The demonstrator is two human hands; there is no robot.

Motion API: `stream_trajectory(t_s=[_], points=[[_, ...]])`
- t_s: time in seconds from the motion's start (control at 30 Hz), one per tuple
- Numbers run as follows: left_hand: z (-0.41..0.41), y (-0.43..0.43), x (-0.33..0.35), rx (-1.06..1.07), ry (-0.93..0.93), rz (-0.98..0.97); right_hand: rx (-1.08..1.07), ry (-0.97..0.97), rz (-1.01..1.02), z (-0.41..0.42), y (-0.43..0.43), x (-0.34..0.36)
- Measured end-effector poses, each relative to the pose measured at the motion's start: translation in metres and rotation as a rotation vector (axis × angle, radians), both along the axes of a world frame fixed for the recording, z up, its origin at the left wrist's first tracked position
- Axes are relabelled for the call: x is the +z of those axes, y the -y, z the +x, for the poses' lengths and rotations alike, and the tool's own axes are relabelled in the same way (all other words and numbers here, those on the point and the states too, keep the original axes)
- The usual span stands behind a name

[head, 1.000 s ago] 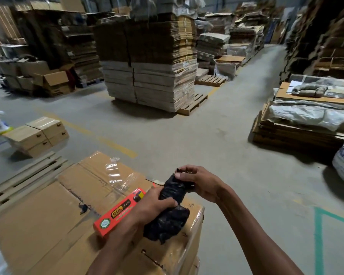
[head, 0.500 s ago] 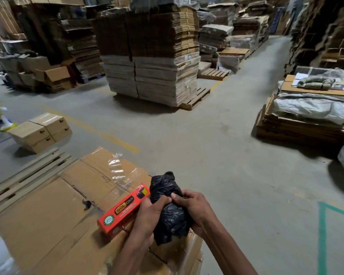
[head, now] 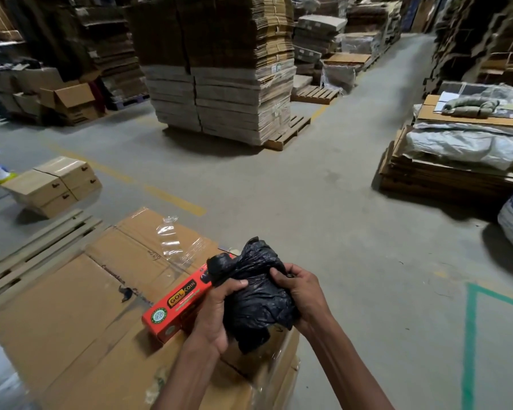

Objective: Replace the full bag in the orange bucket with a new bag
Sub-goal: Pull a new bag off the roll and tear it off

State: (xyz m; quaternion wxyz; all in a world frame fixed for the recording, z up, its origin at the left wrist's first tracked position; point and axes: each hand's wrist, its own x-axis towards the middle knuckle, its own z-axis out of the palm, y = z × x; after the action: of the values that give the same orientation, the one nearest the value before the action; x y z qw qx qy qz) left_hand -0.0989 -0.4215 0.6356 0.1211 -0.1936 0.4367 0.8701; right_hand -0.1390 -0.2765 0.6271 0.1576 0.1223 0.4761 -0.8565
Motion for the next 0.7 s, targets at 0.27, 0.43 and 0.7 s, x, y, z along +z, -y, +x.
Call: stream_trajectory(t_s=[0.27,0.43,0.7], points=[[-0.004,-0.005,0.001,0.07,-0.039,-0.179,-0.12,-0.049,0.112,-0.002,0.001,-0.008],[-0.003,-0.005,0.002,0.137,-0.012,-0.343,-0.056,-0.421,0.755,-0.004,-0.007,-0.012],[-0.019,0.005,0.016,0.057,-0.119,-0.7,0.673,-0.961,1.239,-0.01,-0.013,0.04]])
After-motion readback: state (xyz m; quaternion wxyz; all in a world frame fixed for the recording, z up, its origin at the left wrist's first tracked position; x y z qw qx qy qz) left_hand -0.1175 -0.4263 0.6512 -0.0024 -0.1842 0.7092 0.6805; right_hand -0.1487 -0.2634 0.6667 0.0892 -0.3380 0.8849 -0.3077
